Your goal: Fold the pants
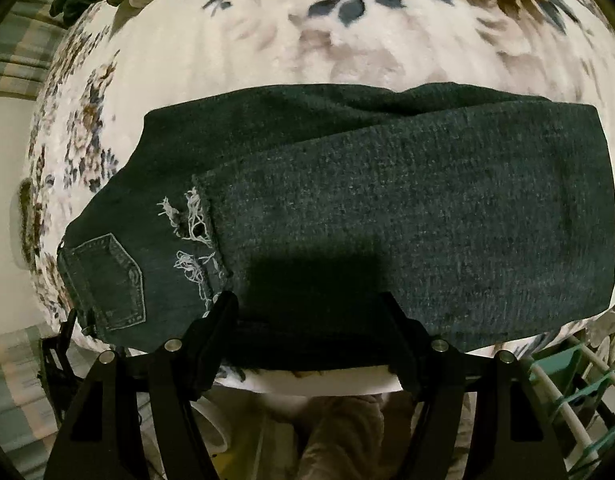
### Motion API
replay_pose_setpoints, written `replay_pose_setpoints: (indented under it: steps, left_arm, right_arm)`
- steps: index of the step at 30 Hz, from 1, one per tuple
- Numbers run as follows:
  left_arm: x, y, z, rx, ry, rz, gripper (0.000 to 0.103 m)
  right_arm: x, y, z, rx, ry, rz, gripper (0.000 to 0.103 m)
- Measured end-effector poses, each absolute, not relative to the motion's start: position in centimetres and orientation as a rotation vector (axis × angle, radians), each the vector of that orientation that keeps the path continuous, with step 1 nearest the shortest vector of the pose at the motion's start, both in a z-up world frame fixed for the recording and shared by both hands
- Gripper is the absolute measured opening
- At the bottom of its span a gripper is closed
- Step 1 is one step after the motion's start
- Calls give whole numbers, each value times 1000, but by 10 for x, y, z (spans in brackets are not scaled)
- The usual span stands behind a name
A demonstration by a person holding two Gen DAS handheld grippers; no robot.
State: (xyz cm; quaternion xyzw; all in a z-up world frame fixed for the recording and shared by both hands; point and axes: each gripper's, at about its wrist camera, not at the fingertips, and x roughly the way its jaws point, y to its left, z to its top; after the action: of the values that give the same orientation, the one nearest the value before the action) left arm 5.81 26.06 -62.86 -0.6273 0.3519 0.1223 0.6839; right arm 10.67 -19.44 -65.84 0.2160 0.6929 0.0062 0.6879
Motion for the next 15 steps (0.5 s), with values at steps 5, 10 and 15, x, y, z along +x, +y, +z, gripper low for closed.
replay_pose_setpoints:
  steps: [5, 10, 15]
  left_arm:
    - [93, 270, -632, -1380, 793, 265, 93]
    - [103, 269, -633, -1397, 774, 324, 93]
    - [102, 257, -621, -1307, 783, 362, 35]
  right_arm:
    - [100, -202, -665, 515, 1562, -1, 73]
    - [95, -204, -664, 529, 1555, 9, 73]
    - [96, -205, -652, 521, 1526, 30, 73]
